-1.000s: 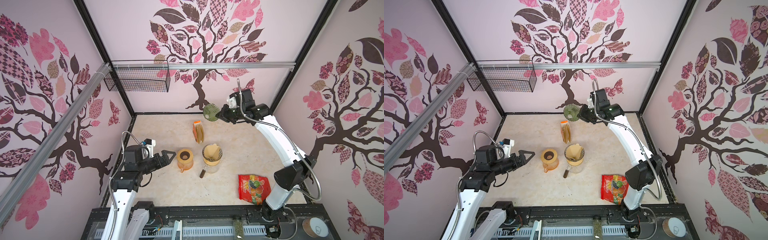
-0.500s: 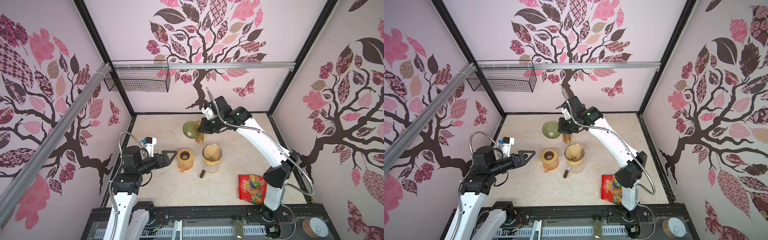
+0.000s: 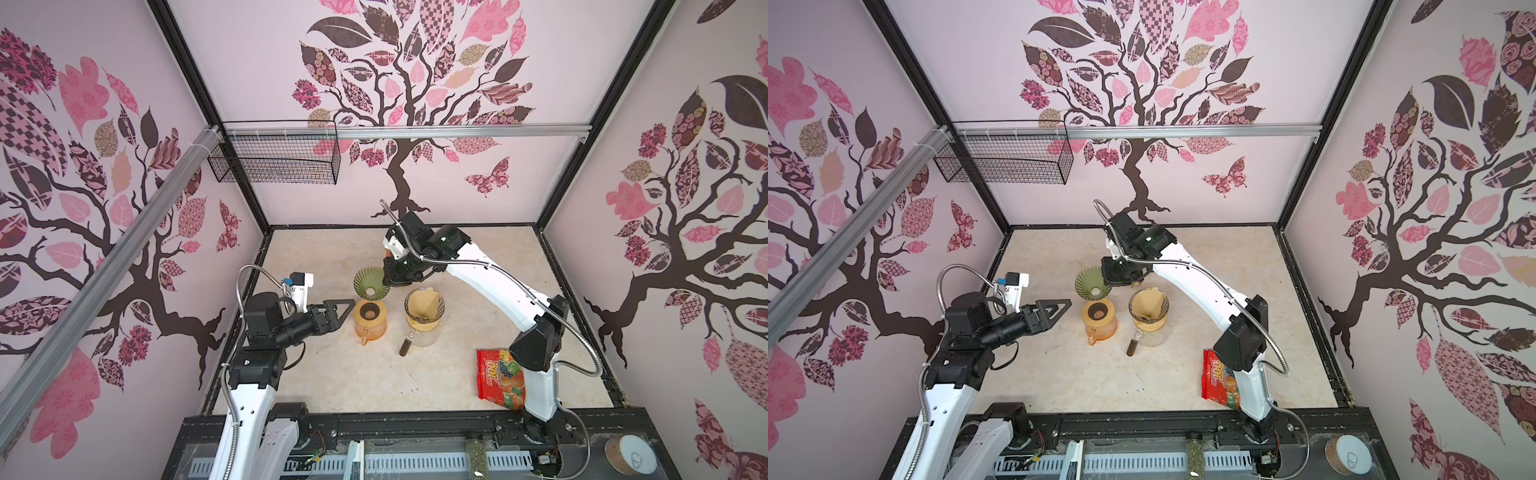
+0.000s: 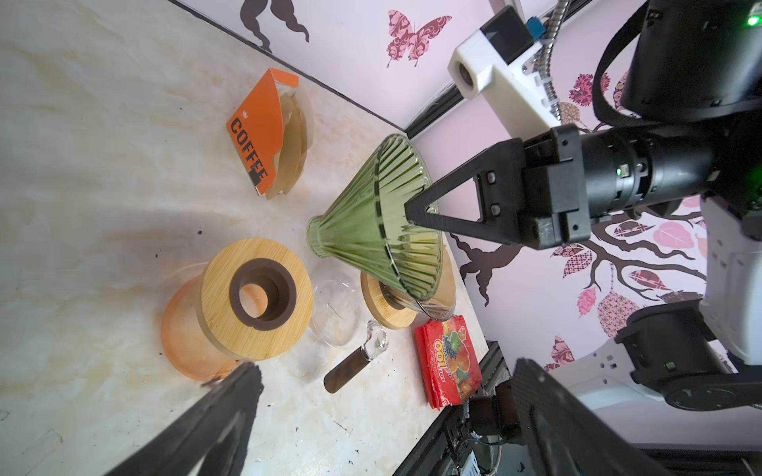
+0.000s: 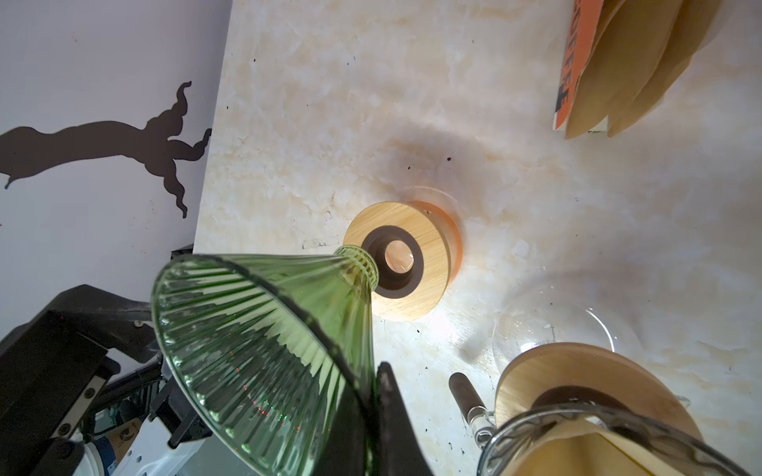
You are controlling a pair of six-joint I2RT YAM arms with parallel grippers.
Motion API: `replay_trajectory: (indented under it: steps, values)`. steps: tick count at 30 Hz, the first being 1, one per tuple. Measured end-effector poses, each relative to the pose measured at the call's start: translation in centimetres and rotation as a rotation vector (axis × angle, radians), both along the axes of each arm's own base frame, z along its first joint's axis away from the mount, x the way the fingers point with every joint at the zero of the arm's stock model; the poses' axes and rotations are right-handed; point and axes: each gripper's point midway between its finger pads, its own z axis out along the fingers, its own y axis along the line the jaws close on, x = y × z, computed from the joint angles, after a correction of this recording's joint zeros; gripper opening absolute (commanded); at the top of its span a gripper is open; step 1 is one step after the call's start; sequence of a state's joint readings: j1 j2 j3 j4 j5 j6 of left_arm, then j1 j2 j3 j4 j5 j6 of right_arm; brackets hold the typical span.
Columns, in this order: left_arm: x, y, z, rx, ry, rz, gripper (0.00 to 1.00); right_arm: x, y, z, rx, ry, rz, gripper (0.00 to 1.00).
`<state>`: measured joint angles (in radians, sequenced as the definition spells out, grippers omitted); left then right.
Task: Place the coffee filter in the dripper
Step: 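Carry the green cup over the wooden ring on the orange pitcher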
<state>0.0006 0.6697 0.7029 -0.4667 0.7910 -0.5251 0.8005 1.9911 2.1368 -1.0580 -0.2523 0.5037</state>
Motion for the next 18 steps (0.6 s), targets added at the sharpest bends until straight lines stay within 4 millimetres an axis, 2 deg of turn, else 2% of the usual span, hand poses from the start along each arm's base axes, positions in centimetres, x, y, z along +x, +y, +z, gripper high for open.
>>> replay_trajectory:
  steps: [9,18]
  values:
    - [0.9,1.8,-1.4,0.050,0.043,0.114,0.98,-0.6,0.5,-2.4,-0.039,0.030,0.021,0.00]
    - [1.2,2.1,-1.5,0.058,0.049,0.137,0.98,-1.0,0.4,-5.6,-0.092,0.080,0.030,0.00]
